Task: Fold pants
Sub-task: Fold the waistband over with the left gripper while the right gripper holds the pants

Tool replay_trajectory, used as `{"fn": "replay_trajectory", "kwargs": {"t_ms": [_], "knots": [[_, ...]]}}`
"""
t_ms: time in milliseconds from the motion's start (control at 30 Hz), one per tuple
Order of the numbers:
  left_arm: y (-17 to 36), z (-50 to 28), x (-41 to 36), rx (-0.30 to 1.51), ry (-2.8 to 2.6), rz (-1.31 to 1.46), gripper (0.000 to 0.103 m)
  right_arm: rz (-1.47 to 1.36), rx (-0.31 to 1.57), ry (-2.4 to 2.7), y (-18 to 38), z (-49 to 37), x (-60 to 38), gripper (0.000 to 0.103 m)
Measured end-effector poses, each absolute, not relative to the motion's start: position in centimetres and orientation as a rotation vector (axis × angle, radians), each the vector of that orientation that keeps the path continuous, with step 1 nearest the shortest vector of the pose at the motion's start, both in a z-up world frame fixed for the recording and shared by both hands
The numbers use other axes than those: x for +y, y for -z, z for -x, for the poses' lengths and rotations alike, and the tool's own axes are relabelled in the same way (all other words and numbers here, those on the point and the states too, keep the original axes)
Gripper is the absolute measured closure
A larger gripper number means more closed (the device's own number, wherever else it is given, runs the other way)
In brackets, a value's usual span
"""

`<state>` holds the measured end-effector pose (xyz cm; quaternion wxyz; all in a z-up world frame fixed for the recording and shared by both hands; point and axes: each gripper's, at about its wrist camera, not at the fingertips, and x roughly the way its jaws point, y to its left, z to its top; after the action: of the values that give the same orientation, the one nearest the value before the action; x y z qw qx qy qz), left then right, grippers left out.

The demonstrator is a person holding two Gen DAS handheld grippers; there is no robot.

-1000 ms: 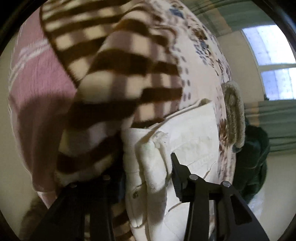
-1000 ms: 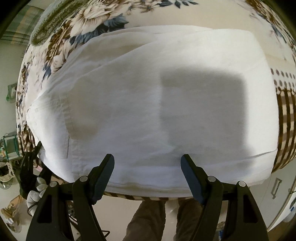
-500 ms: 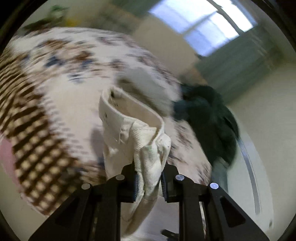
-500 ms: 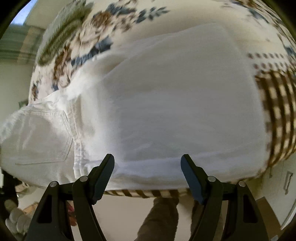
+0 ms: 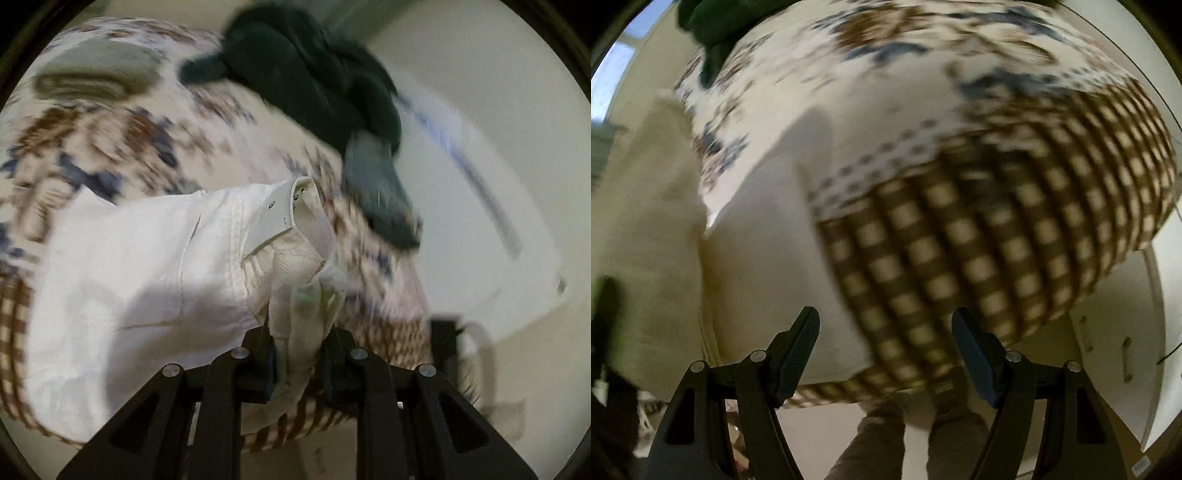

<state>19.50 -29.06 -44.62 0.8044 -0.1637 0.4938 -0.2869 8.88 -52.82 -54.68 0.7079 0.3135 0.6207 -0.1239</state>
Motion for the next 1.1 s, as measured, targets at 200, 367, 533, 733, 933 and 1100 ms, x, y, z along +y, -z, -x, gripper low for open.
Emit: {"fn": "replay_trajectory", "kwargs": {"t_ms": [200, 367, 533, 733, 933, 1100], "knots": [[46.8, -19.1, -33.3, 1.233, 0.622, 0.194, 0.068, -0.725, 1.368, 0.285, 55.3, -7.5, -57.1, 0.025], [43.4, -18.7, -30.8, 1.224, 0.643, 0.254, 0.025, -0.853, 1.259, 0.182, 54.3, -8.4, -59.2, 0.009], [41.7, -21.5, -23.5, 1.163, 0.454, 0.267, 0.025, -0.975, 1.218, 0.028, 55.5, -11.7, -58.9, 0.004], [43.4, -28.1, -13.8, 1.144, 0.185, 0.205, 0.025, -1.028, 1.315, -0.032, 61.9, -15.9, -56.4, 0.018], [46.4, -32.2, -11.1, 1.143, 0.157, 0.29, 0.025, -1.039, 1.22, 0.034, 58.4, -15.2, -55.9, 0.092], [50.2, -35.7, -13.1, 1.26, 0.202, 0.402, 0.025, -0.97, 1.175, 0.135, 55.4, -13.5, -58.7, 0.093]]}}
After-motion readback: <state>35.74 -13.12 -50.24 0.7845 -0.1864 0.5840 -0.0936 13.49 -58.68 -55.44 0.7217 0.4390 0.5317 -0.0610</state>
